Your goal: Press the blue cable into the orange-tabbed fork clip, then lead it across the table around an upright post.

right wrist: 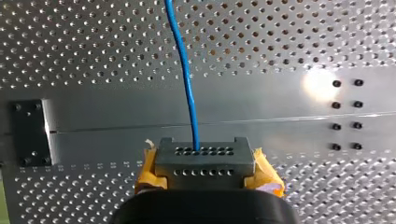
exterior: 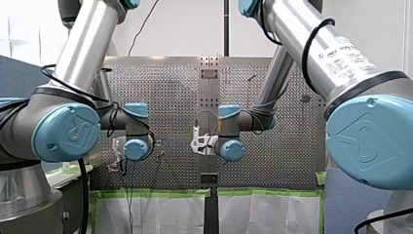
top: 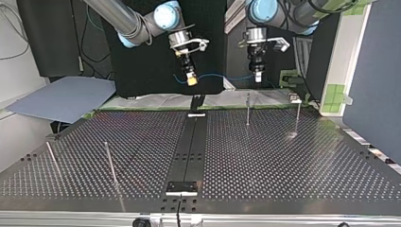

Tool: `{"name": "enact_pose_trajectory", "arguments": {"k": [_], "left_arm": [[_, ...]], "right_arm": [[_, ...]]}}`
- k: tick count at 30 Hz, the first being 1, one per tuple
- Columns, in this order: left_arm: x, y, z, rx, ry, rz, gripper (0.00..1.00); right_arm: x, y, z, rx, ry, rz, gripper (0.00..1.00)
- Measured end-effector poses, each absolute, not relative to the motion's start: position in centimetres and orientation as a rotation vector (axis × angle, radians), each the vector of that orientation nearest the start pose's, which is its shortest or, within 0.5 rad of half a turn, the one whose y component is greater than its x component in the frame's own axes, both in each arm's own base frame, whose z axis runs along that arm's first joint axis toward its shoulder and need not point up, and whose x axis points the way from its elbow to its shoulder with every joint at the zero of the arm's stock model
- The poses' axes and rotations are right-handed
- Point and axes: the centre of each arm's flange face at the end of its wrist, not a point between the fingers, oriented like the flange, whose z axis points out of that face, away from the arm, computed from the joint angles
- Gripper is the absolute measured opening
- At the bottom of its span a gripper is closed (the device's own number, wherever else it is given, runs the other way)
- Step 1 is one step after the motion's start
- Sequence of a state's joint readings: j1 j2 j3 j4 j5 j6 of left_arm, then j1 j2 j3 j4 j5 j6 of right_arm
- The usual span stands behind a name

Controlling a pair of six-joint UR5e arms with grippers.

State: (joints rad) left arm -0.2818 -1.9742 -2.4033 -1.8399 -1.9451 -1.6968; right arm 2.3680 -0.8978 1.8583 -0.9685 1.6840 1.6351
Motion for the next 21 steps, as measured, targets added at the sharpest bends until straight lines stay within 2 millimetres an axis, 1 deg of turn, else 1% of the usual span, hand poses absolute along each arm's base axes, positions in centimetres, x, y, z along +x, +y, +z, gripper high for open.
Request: {"name": "enact_pose_trajectory", "arguments": {"k": [11,17,21], "left_arm": [[37.1,-17.5,6.3,-0.215,1.494,0.03,0.02],[38.4,-17.4,4.8,-0.198,1.511,0.023,0.02],[38.7,-17.5,3.6,-0.186,1.535,0.018,0.02]], "right_arm": [[52.0,-34.2,3.2,1.71,-0.903,1.717,0.0],[52.6,-35.3,1.1,1.735,-0.921,1.687,0.0],[52.4,-35.6,-0.7,1.761,-0.94,1.655,0.0]]}}
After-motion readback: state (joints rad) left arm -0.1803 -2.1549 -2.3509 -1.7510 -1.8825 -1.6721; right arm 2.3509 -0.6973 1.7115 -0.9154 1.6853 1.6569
